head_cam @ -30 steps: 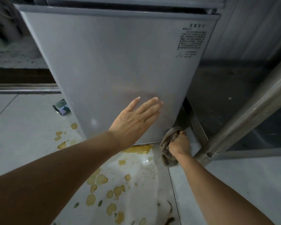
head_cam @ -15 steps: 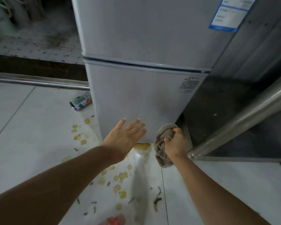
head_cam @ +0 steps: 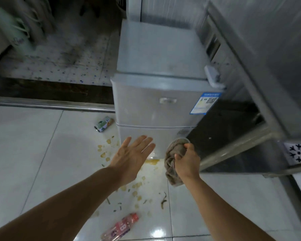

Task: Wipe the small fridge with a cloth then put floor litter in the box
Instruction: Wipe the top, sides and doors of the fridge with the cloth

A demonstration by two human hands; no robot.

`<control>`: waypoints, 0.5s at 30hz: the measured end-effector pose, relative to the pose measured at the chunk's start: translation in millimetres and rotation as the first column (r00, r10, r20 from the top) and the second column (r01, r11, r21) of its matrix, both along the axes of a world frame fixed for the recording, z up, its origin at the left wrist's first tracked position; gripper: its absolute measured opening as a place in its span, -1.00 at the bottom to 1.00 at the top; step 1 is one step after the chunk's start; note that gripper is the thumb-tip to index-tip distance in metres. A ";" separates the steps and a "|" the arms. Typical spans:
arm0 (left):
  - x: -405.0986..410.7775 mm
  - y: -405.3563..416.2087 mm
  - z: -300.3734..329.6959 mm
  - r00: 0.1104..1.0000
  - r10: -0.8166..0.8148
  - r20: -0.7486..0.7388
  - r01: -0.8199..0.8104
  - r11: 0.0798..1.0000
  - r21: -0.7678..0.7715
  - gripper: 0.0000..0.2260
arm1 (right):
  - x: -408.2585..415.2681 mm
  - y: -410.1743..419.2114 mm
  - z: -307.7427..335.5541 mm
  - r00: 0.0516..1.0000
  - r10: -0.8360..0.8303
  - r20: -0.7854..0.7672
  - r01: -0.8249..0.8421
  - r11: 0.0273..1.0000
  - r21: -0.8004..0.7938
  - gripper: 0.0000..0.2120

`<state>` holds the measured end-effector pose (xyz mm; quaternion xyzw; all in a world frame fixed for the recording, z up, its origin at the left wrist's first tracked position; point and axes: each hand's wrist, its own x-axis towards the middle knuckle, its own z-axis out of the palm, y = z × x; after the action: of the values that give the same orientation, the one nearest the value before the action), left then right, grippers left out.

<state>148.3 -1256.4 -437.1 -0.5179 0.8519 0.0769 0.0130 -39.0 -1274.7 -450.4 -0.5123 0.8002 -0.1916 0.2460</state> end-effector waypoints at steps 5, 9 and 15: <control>19.6 -17.4 88.3 1.000 -0.022 -0.019 0.021 0.999 -0.039 -0.25 | 14.3 -4.8 88.7 0.999 -0.035 0.002 0.035 0.999 -0.009 -0.62; 27.8 -31.3 140.3 0.999 -0.034 -0.037 0.032 0.998 -0.047 -0.26 | 23.2 -15.9 143.8 0.998 -0.053 0.024 0.055 0.995 -0.079 -0.63; 28.5 -48.9 180.8 0.994 0.024 -0.105 -0.031 0.997 -0.065 -0.30 | 21.5 -48.5 196.6 1.000 -0.007 -0.019 0.002 0.972 -0.235 -0.65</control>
<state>176.7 -1305.3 -256.3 -0.5252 0.8462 0.0755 -0.0498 -17.5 -1323.2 -253.8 -0.5380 0.7754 -0.2803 0.1753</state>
